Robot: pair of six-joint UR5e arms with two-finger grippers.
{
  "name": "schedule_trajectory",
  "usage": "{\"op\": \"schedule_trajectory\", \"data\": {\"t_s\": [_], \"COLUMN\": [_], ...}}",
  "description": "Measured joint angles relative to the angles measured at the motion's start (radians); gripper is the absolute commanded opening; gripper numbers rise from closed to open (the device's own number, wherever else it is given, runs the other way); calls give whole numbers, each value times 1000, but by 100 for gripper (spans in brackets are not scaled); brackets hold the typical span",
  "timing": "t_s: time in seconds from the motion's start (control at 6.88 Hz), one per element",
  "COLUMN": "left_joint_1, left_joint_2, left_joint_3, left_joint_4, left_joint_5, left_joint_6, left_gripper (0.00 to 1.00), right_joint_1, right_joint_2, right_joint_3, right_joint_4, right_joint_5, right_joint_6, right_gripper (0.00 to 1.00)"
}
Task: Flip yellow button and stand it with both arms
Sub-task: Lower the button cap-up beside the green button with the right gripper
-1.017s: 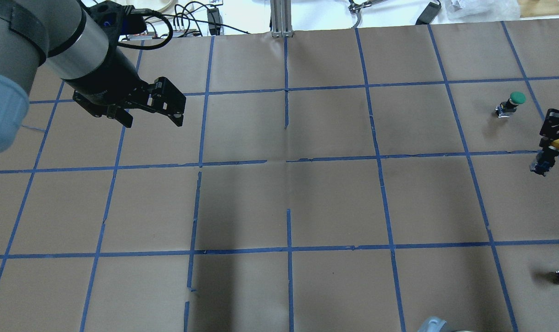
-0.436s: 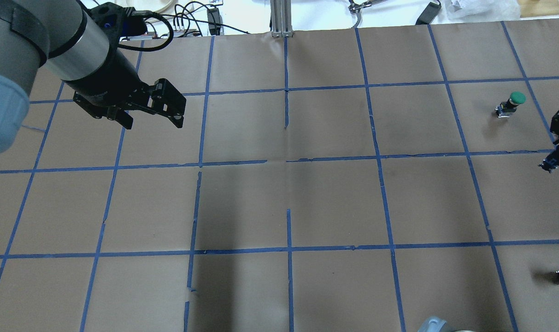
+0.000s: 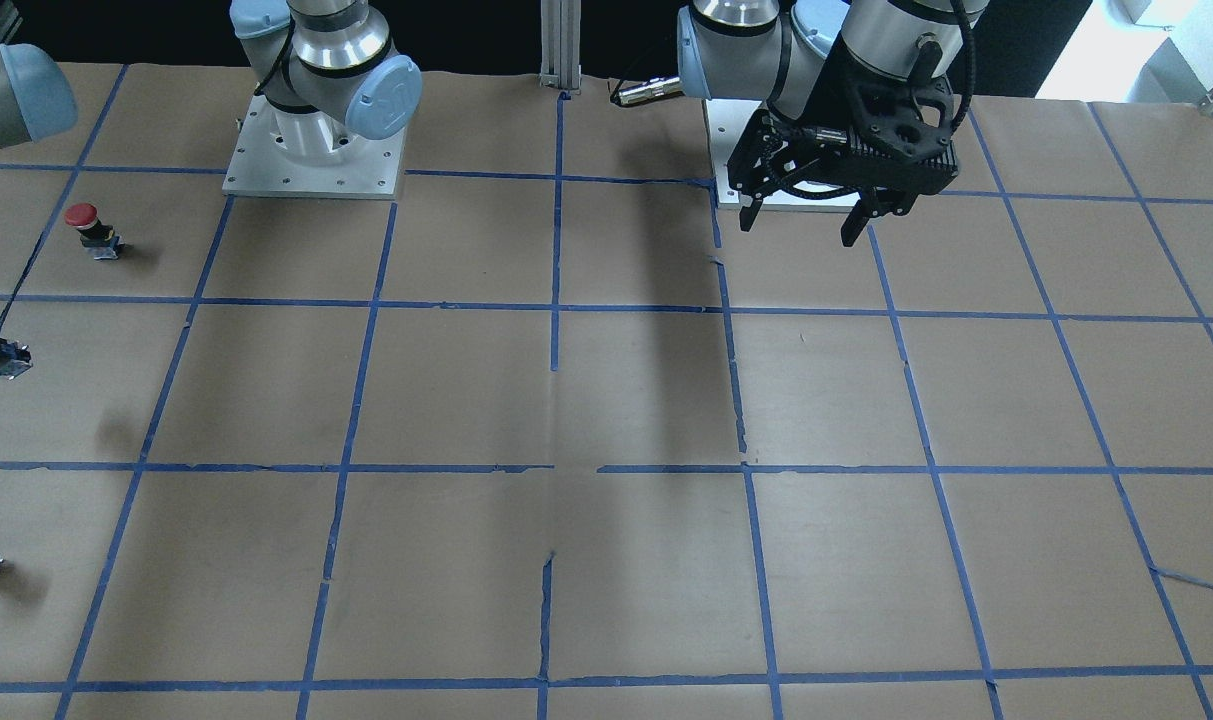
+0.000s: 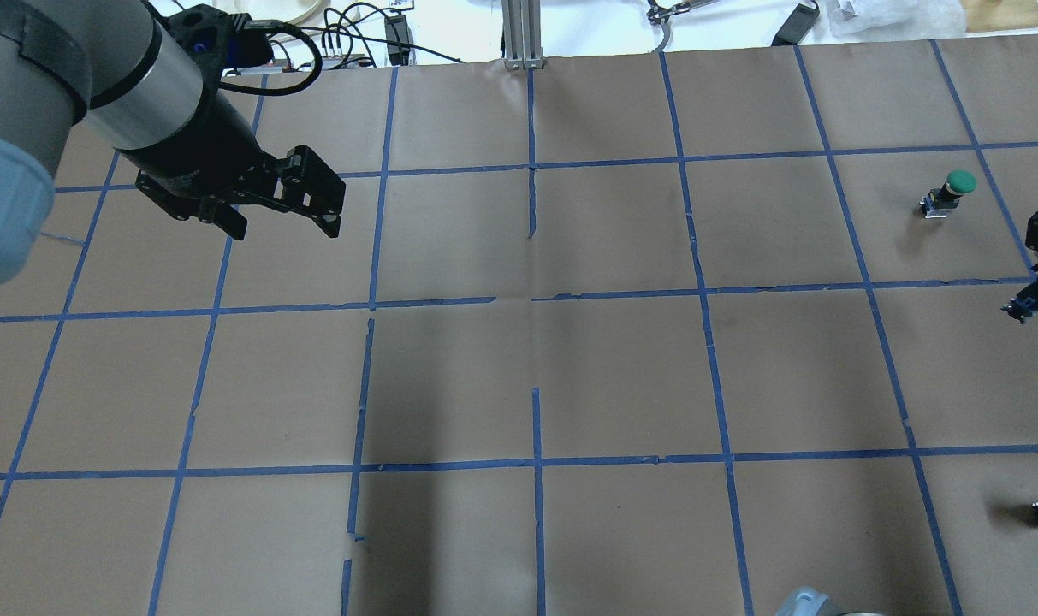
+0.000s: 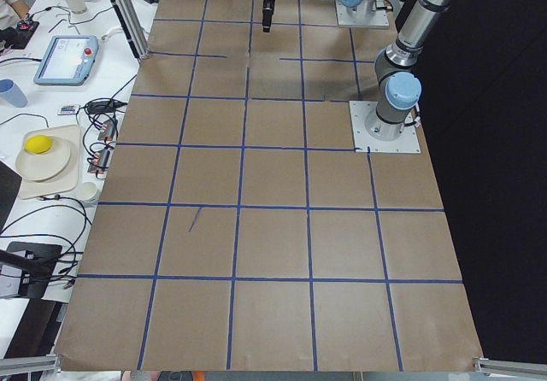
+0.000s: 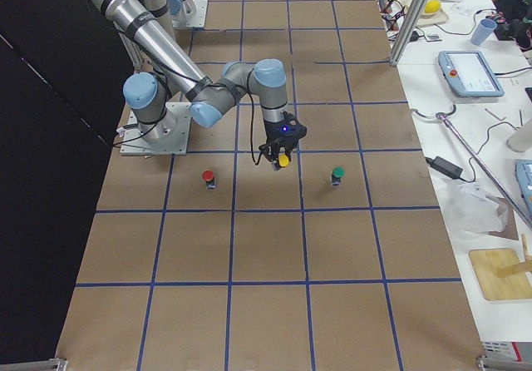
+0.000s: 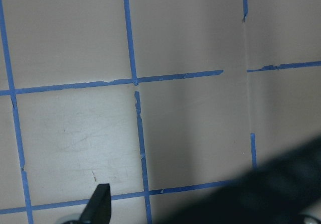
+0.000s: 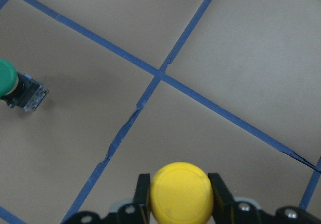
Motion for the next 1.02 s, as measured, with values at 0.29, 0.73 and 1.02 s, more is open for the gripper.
{"op": "schedule_trajectory", "data": {"t_s": [0.29,0.73,1.02], "left_joint_1": [-1,-1,-1], "left_joint_2": [0,0,0], "left_joint_3": [0,-1,-1], "left_joint_4": [0,0,0], "left_joint_5": [0,0,0], "left_joint_6": [0,0,0], "left_gripper": [99,99,99], "right_joint_1": [19,39,94], "right_joint_2": [36,62,95], "right_joint_3": [41,81,81], "right_joint_4": [-96,-168,-192], "right_joint_5": [-72,-134,-197], "right_joint_6": [59,129,197], "right_gripper": [3,4,4]}}
